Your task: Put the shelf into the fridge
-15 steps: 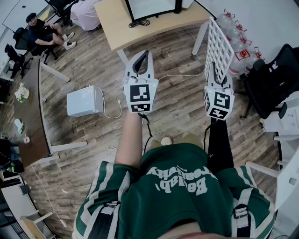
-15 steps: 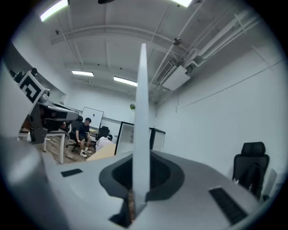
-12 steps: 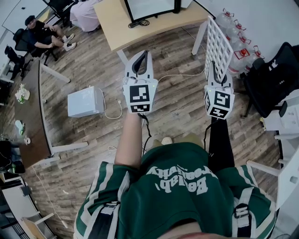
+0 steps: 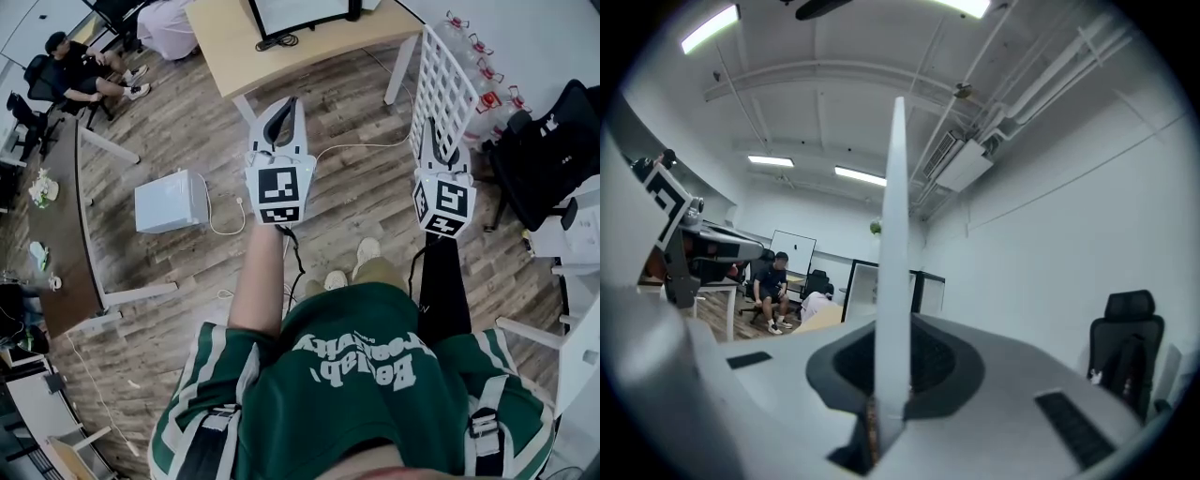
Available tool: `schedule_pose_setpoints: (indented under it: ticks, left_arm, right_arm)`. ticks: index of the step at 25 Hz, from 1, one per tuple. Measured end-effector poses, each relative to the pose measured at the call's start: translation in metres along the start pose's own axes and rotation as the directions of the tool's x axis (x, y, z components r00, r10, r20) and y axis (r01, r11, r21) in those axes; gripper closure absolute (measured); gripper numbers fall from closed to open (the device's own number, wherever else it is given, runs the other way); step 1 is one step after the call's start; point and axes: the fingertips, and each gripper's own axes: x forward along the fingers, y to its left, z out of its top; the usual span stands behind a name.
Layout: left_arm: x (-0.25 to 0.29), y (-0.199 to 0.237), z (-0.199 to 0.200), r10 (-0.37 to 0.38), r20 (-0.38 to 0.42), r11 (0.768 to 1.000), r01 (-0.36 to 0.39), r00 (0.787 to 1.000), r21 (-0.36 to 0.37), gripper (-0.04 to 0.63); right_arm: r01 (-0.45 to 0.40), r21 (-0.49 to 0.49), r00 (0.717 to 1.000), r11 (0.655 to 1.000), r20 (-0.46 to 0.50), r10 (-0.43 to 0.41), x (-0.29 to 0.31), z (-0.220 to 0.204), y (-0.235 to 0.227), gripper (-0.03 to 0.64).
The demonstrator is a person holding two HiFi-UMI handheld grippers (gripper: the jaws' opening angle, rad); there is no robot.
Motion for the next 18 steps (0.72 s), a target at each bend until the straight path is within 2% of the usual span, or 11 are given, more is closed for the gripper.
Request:
schedule_pose_setpoints:
  ticks: [8,18]
  left_arm:
    - [0.034,0.004,-0.011,0.023,-0.013,1.0,-0.023,1.0,0.007,0.595]
    - [0.13,0.005,-0.005,0.012,0.009,1.0,-0.012,1.0,-0.005,0.595]
  right_arm:
    - [-0.009,0.018,1.0,1.0,0.02,0.009,0.037,-0.006,-0.018,0.586]
    - [-0.088,0.03,0.993,0.996,0.088,0.085,0.13,0.001,-0.053,0.586]
